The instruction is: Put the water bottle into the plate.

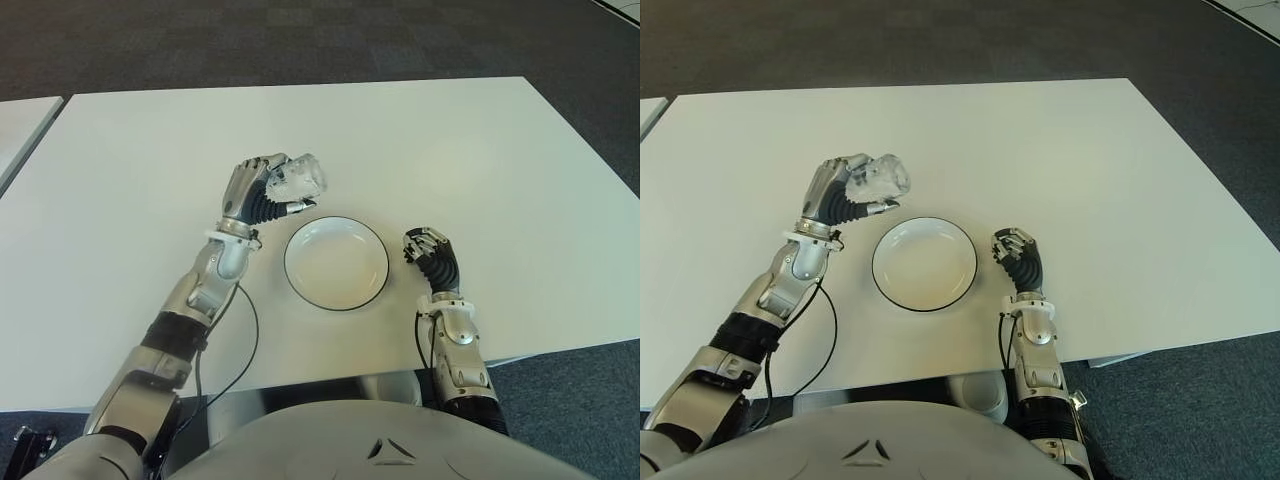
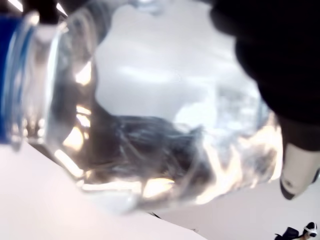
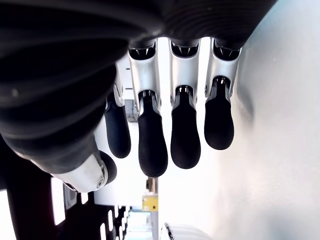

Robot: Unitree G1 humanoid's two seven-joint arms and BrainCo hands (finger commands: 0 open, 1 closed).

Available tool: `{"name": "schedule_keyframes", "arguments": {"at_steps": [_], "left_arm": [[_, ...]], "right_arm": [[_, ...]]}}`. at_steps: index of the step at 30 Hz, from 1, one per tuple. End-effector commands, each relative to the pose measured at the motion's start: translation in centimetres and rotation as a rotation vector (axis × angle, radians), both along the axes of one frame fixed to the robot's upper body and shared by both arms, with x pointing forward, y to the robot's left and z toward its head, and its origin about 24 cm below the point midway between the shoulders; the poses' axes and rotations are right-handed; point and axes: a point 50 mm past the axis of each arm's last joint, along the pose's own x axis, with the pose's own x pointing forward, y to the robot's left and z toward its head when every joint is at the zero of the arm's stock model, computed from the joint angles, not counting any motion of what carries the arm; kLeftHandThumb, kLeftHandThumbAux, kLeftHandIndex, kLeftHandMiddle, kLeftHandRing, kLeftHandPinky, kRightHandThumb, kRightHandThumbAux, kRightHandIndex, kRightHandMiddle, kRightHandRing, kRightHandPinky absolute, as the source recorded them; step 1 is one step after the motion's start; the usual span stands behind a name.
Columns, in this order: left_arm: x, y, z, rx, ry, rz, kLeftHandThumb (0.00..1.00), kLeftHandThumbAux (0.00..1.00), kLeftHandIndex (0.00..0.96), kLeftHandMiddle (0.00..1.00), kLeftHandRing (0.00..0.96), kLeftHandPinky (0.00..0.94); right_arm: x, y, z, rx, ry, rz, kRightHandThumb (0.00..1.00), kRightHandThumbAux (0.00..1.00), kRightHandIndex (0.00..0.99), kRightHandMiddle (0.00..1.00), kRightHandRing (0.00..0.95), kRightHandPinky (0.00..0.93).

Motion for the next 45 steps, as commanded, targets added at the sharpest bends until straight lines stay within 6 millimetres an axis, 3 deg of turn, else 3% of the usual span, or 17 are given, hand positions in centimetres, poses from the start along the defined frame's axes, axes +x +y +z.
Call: {"name": "schedule_keyframes", "arguments": {"at_steps": [1, 12, 20, 38, 45], "left_arm": [[-0.5, -1.0, 0.5, 0.023, -0.018, -0.074, 0.746, 0.698, 0.443, 0.89, 0.882, 0.847], [-1.7, -3.1, 0.0, 0.147, 0.035, -0.181, 0.746, 0.697, 0.443, 0.885, 0.881, 0.862], [-2.8, -4.9, -2.1, 0.263, 0.078, -0.246, 0.744, 0.697, 0.443, 0.881, 0.882, 0.876], [-4.1, -6.4, -6.9, 0.399, 0.087, -0.329, 0.745, 0.697, 0.443, 0.885, 0.885, 0.897], [-4.2, -6.5, -7.7, 0.437, 0.054, -0.347, 0.745, 0.697, 0.443, 0.887, 0.886, 0.894]], "right_arm": [[-0.7, 0.1, -1.2, 0.016, 0.075, -0.01, 0.703, 0.73, 0.437, 0.662, 0.649, 0.642], [-0.7, 0.1, -1.2, 0.017, 0.073, -0.01, 0.703, 0.73, 0.437, 0.661, 0.648, 0.644], [-0.7, 0.2, -1.2, 0.015, 0.071, -0.008, 0.702, 0.73, 0.437, 0.668, 0.652, 0.644], [-0.7, 0.1, -1.2, 0.019, 0.078, -0.008, 0.703, 0.73, 0.437, 0.661, 0.648, 0.638], [-0.7, 0.1, -1.2, 0.019, 0.077, -0.01, 0.704, 0.729, 0.437, 0.657, 0.646, 0.642]]}}
